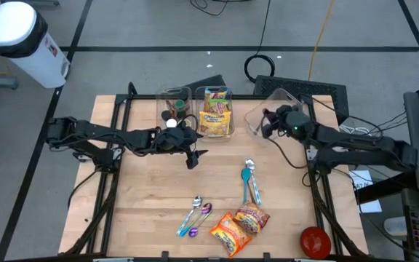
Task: Pick & Place Food Item
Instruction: Put the right blue spoon into the right transparent bin, then put the bottom white patterned spoon into the right transparent bin
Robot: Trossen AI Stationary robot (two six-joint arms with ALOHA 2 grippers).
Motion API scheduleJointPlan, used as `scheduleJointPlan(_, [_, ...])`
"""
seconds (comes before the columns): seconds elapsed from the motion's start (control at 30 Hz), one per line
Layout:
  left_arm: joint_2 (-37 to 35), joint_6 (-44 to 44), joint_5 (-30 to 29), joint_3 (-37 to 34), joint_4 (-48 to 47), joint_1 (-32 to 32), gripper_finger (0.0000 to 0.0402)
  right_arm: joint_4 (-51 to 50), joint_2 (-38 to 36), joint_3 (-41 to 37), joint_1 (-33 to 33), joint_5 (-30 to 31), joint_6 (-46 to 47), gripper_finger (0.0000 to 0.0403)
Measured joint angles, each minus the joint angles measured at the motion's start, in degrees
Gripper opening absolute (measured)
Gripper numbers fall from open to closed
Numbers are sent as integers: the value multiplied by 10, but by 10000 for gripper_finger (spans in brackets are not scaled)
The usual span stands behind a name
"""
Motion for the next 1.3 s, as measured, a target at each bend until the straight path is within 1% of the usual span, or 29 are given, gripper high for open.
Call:
scheduleJointPlan(0.23, [0, 0, 0, 0, 0, 0, 312, 69, 46, 0, 3, -25, 15, 0])
scheduleJointPlan(0.3, [0, 0, 0, 0, 0, 0, 312, 71, 64, 0, 4, -28, 17, 0])
scheduleJointPlan(0.37, [0, 0, 0, 0, 0, 0, 312, 66, 84, 0, 4, -13, 17, 0])
scheduleJointPlan(0.47, [0, 0, 0, 0, 0, 0, 312, 67, 112, 0, 1, 33, 13, 1])
scheduleJointPlan(0.53, [0, -1, 0, 0, 0, 0, 312, 72, 131, 0, -1, 46, 12, 1])
scheduleJointPlan(0.8, [0, -5, 0, 0, 0, 0, 312, 92, 172, 1, -14, 57, 12, 6])
scheduleJointPlan(0.9, [0, -5, 0, 0, 0, 0, 312, 84, 172, 0, -17, 63, -8, 35])
scheduleJointPlan(1.13, [0, -5, 0, 0, 0, 0, 312, 82, 151, -1, -20, 61, -43, 149])
scheduleJointPlan(1.3, [0, -5, 0, 0, 0, 0, 312, 84, 123, -1, -20, 61, -74, 209])
